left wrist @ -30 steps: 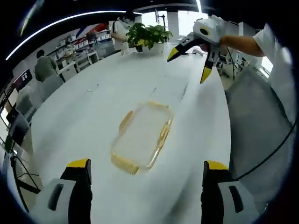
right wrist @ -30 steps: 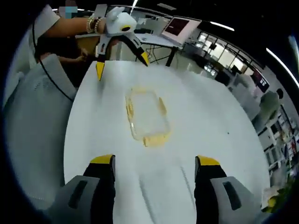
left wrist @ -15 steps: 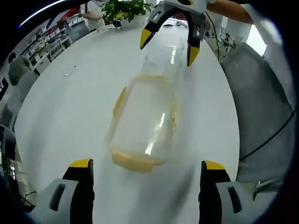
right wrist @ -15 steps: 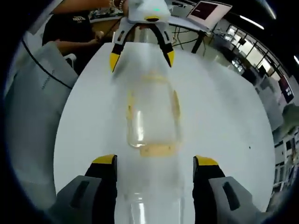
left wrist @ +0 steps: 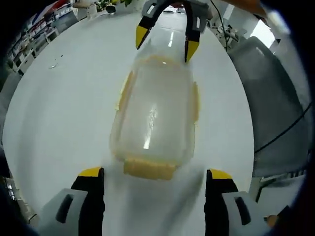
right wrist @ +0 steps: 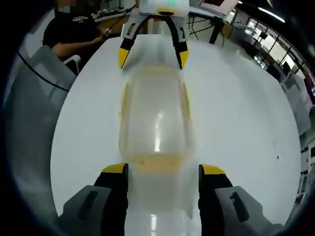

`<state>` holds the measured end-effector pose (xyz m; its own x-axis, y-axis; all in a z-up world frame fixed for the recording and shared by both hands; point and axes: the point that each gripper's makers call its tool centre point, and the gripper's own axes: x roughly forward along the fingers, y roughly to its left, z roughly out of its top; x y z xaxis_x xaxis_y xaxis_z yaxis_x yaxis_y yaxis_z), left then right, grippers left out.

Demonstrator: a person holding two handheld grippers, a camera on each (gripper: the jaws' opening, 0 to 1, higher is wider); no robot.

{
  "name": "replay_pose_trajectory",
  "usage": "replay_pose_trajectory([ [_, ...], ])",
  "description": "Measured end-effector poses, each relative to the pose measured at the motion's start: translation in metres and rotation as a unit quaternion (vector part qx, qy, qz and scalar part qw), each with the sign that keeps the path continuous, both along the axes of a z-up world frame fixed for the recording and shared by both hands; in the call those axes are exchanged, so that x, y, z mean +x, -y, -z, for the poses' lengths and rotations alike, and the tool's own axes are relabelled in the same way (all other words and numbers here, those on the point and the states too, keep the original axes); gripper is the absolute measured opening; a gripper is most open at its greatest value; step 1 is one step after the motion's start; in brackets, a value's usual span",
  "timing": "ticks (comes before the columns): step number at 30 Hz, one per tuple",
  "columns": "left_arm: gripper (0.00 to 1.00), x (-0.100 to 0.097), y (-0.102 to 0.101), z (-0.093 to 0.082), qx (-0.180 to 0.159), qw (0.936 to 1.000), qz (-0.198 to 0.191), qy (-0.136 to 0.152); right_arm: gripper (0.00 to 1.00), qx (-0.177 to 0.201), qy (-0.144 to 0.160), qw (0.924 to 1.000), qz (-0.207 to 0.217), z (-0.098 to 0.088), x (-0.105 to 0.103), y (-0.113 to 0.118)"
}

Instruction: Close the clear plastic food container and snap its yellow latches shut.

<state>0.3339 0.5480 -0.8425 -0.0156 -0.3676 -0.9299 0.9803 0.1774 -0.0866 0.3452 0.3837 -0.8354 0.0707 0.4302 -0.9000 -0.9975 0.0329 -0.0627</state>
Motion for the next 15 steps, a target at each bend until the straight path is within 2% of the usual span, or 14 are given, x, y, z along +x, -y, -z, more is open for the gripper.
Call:
replay_pose_trajectory([
  [2,0.75,0.003,-0.001,-0.001,-0.002,1.0,0.005,0.005,0.54,-0.004,-0.005,1.0,-0.002,0.005,-0.001,-0.001],
  [5,0.65,0.01,-0.008,0.002,0.019,0.9969,0.061,0.045,0.51,-0.009,-0.009,0.9999,-0.011,0.009,-0.003,-0.004],
  [8,0.65,0.007,-0.006,0.002,0.015,0.9977,0.053,0.039,0.52,-0.013,-0.008,0.9997,-0.017,0.013,-0.003,-0.006],
  [12,0.64,0.008,-0.005,0.004,0.017,0.9963,0.06,0.058,0.53,-0.011,-0.012,0.9996,-0.022,0.011,-0.003,-0.009],
  [15,0.65,0.008,-0.002,0.003,0.012,0.9967,0.058,0.056,0.49,-0.007,-0.027,0.9993,-0.024,0.012,-0.007,-0.011],
])
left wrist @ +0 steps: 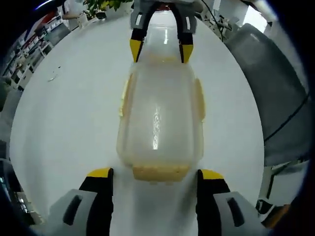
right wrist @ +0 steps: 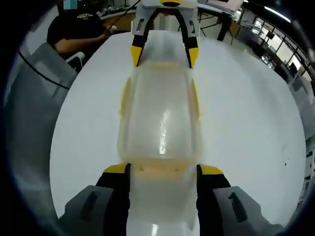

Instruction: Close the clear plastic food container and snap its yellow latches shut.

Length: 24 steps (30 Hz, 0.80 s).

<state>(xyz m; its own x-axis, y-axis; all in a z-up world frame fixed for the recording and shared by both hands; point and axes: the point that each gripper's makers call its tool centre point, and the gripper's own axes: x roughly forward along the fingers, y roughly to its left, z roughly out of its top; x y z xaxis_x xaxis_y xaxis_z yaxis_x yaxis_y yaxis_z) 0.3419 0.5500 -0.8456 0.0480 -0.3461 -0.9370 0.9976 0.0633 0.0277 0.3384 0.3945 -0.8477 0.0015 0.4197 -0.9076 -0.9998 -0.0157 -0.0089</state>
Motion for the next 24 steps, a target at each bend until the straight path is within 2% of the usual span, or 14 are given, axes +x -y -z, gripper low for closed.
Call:
replay_pose_trajectory([
  [1,0.66,0.0,0.001,0.0,-0.001,1.0,0.001,0.0,0.48,0.0,-0.007,1.0,-0.002,0.001,-0.002,0.0],
  [4,0.65,-0.001,0.004,0.0,-0.009,1.0,0.002,0.0,0.48,0.001,-0.001,1.0,-0.005,0.0,-0.001,-0.001],
  [7,0.62,-0.004,0.011,-0.002,-0.031,0.9994,0.013,0.0,0.48,0.006,-0.001,1.0,-0.001,0.0,-0.001,-0.002],
  [13,0.61,-0.004,0.011,-0.001,-0.038,0.9992,0.01,0.0,0.47,0.02,0.0,0.9998,-0.004,0.0,-0.001,-0.001],
  [21,0.58,-0.006,0.009,0.001,0.004,0.9996,0.026,0.0,0.46,0.003,-0.001,1.0,-0.009,0.001,-0.002,-0.001],
  [22,0.56,-0.006,0.005,0.0,0.019,0.9987,0.047,0.0,0.46,0.002,-0.001,0.9999,-0.015,0.001,-0.003,-0.001],
  [23,0.49,-0.007,0.002,0.0,0.03,0.9977,0.061,0.0,0.44,0.0,-0.001,0.9998,-0.022,0.001,-0.003,0.0],
  [24,0.44,-0.005,0.001,0.0,0.035,0.9984,0.045,0.001,0.44,-0.002,0.0,0.9995,-0.032,0.0,-0.005,0.001],
])
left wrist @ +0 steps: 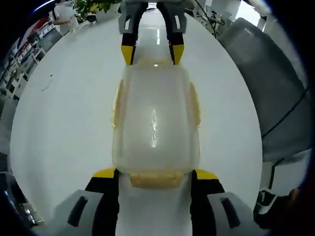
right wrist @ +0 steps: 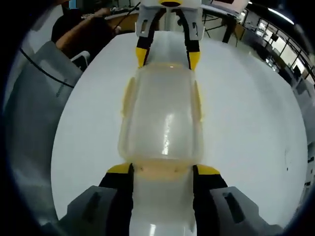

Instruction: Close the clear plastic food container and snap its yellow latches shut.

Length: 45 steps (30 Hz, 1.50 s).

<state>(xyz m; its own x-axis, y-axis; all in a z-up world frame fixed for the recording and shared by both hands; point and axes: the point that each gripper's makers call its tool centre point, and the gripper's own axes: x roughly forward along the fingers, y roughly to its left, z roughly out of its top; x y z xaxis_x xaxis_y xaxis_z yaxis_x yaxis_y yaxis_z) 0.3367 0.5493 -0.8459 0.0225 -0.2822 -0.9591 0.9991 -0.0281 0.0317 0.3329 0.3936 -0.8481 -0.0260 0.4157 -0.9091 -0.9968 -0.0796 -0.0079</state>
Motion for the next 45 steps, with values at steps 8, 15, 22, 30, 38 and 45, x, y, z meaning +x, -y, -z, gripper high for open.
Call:
replay_pose_trajectory([
  [8,0.34,-0.0029,0.0005,0.0016,-0.006,0.9997,-0.025,-0.003,0.37,-0.018,0.003,0.9992,0.035,-0.0015,0.0024,0.0024],
  [15,0.34,-0.0025,0.0006,-0.0015,-0.009,0.9995,-0.032,-0.003,0.36,-0.024,0.002,0.9993,0.028,-0.0017,-0.0002,0.0036],
  [22,0.35,-0.0032,0.001,-0.0036,-0.006,0.9994,-0.033,-0.004,0.36,-0.036,0.002,0.9991,0.024,-0.002,-0.0004,0.0033],
  [30,0.35,-0.0039,0.0027,-0.0046,-0.004,0.9994,-0.034,-0.006,0.36,-0.088,0.002,0.9959,0.019,-0.0009,0.0018,0.0024],
  [38,0.34,-0.0038,0.001,-0.0041,0.026,0.999,-0.036,-0.006,0.36,-0.143,0.003,0.9897,0.006,0.0013,0.0035,0.0028],
  [45,0.34,-0.0029,-0.0006,-0.0036,0.022,0.9993,-0.028,-0.006,0.36,-0.127,0.008,0.9918,0.01,0.0002,0.0011,0.0056],
])
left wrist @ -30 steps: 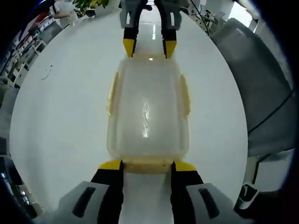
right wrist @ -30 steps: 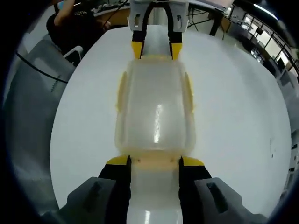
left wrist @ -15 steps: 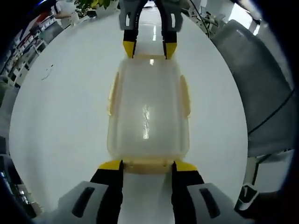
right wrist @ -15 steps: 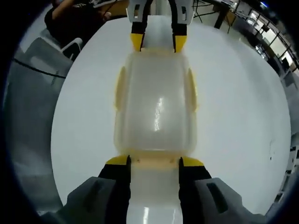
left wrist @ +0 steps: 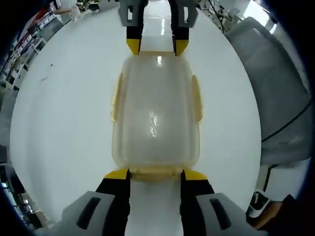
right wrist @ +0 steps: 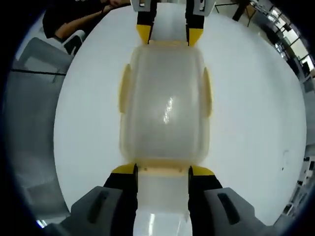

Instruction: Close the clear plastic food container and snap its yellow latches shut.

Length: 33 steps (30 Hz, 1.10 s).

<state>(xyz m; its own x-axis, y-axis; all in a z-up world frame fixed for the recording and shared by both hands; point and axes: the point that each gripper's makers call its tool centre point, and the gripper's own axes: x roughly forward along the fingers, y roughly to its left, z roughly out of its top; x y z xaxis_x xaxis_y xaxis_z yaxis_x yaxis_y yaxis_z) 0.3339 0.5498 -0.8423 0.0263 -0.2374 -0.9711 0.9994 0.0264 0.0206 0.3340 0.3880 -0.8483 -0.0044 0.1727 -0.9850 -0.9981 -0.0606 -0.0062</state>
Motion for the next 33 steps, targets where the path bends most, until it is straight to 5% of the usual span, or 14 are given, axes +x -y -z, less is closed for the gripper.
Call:
replay_pose_trajectory([
  [5,0.33,0.0,0.001,0.0,0.0,0.9999,-0.015,0.003,0.35,0.058,0.024,0.9979,-0.013,-0.003,0.002,0.0],
  [8,0.33,-0.013,0.011,-0.002,0.003,0.9997,-0.02,-0.017,0.35,0.045,0.016,0.9985,-0.027,-0.001,-0.003,0.006],
  [22,0.34,-0.014,0.006,-0.041,-0.006,0.9989,-0.045,0.013,0.35,0.086,0.016,0.9956,-0.036,-0.04,0.003,0.002],
  [33,0.34,-0.015,0.042,-0.072,-0.018,0.9983,-0.048,0.028,0.35,0.095,0.036,0.9943,-0.034,-0.07,0.0,0.037],
])
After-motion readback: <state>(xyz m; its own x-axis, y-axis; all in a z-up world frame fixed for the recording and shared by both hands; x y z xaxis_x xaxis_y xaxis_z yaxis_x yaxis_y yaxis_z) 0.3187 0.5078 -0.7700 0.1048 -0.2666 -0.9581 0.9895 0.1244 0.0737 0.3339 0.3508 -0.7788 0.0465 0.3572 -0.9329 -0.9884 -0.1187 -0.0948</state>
